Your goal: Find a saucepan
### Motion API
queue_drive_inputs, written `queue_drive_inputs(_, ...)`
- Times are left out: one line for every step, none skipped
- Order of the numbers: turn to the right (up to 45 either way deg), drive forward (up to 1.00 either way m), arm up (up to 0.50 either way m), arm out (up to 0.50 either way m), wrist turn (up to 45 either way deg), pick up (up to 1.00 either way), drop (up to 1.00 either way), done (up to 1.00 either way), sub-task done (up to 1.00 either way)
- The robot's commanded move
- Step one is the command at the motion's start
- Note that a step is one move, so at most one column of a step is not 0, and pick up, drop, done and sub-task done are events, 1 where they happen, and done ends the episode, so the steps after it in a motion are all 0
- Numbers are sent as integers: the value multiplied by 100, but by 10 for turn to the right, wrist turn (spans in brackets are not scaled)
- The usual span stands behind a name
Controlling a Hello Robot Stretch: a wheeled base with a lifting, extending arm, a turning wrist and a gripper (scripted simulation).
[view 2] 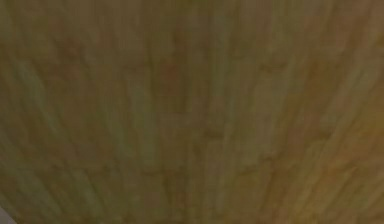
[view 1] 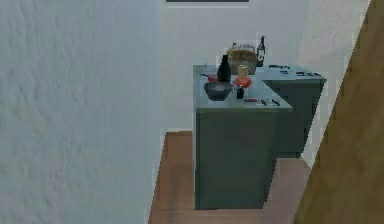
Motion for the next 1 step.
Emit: queue_drive_inputs(0, 80, 0, 0, 0, 0, 0, 0, 0)
